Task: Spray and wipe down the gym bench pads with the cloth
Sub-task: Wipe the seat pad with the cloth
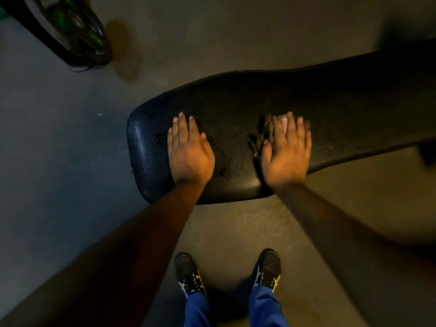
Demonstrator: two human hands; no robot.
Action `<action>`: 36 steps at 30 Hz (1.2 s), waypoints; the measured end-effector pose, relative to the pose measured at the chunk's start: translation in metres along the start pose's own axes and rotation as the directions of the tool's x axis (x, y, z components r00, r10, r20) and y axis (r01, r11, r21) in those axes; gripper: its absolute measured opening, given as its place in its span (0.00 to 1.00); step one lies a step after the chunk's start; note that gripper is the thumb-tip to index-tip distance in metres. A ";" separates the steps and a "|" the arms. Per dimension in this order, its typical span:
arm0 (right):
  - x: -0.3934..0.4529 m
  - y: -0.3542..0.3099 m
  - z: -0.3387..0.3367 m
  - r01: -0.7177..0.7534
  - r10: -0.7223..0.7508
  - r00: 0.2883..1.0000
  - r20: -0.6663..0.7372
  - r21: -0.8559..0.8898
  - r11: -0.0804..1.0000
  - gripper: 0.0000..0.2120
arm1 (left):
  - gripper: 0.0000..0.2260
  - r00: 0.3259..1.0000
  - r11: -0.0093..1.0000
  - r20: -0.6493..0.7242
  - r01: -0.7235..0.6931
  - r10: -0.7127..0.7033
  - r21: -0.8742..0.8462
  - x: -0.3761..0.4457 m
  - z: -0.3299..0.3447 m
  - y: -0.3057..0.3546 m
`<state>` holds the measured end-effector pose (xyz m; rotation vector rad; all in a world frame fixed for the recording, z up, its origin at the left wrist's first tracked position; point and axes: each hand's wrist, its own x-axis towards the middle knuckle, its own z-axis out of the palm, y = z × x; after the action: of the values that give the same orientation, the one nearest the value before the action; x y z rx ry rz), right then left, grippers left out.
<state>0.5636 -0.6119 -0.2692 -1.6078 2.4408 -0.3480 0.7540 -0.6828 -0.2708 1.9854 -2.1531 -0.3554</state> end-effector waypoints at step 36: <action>0.067 -0.128 0.024 0.380 -0.358 0.909 0.212 -0.076 0.922 0.32 | 0.26 1.000 0.998 0.009 0.000 0.000 -0.064 -0.006 -0.022 -0.080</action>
<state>0.6561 -0.7240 -0.2563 -2.0520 2.0390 -0.0949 0.8367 -0.6834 -0.2740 1.9532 -2.1192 -0.4278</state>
